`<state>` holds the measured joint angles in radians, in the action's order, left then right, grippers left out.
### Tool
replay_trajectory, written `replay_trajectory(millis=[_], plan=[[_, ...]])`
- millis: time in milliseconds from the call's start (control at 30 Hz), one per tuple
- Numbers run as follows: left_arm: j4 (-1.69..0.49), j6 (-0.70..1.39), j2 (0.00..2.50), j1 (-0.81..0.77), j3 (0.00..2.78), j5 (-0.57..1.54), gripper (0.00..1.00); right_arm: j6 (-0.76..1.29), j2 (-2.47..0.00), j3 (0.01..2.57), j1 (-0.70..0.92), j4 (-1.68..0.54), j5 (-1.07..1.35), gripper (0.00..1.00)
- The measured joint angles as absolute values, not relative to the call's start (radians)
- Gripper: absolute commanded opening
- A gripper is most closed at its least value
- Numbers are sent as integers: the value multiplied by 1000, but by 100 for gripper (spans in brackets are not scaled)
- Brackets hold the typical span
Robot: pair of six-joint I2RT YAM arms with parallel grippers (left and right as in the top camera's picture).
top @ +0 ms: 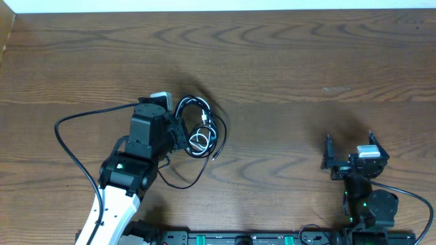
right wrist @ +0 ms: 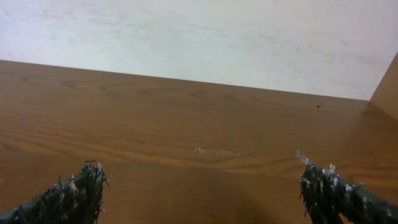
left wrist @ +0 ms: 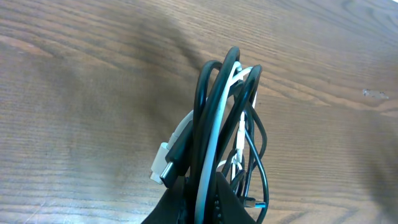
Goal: Untangle cables
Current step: 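Drag the held cables rightward toward the table centre with the left gripper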
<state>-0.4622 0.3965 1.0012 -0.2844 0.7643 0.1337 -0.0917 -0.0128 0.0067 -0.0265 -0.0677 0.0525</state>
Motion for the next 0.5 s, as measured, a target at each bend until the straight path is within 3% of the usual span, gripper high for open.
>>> replay_trajectory(millis=[500], plan=[[-435, 396, 1001, -284, 764, 134, 7, -92, -13, 7, -27, -68, 52, 99]])
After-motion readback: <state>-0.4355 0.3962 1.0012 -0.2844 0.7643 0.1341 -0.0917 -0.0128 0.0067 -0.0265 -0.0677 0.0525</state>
